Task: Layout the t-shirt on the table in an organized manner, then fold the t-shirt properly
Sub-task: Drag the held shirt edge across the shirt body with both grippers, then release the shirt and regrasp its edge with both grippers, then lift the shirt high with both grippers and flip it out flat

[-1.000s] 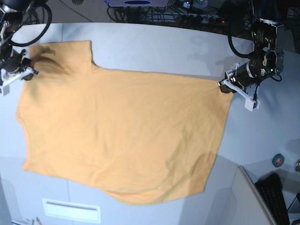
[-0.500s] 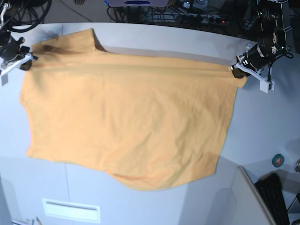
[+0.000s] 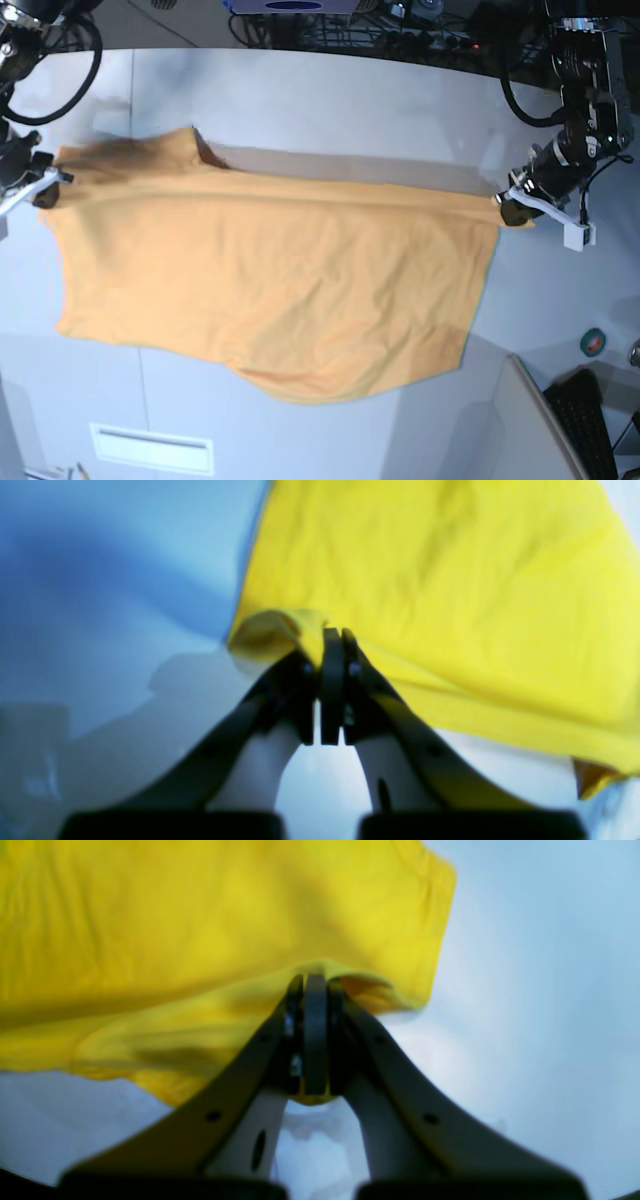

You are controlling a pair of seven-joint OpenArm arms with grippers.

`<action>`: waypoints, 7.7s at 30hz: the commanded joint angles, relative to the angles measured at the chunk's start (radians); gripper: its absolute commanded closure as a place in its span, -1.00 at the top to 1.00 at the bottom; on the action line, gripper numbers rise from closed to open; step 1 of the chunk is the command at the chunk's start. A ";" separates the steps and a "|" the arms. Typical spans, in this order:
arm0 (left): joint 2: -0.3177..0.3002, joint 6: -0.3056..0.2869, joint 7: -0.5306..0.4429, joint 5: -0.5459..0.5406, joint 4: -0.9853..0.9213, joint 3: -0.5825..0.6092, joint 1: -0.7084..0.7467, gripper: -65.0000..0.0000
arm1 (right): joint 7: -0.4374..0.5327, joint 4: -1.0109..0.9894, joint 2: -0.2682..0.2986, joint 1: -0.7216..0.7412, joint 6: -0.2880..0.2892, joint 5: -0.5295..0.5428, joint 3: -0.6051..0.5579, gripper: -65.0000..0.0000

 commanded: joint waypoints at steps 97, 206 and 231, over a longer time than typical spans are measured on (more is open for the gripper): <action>0.092 -0.226 -0.281 -0.009 -0.260 -0.166 -0.011 0.35 | 0.266 -0.775 0.018 0.323 -0.133 0.008 0.336 0.12; 0.020 0.145 0.084 -0.008 -0.280 0.085 -0.737 -1.00 | -0.190 -0.407 0.238 0.748 -0.327 0.008 0.069 -1.00; 0.029 0.142 -0.030 -0.046 -0.358 0.254 -1.211 -1.00 | 0.205 -0.021 0.368 0.913 -0.202 0.008 -0.188 -1.00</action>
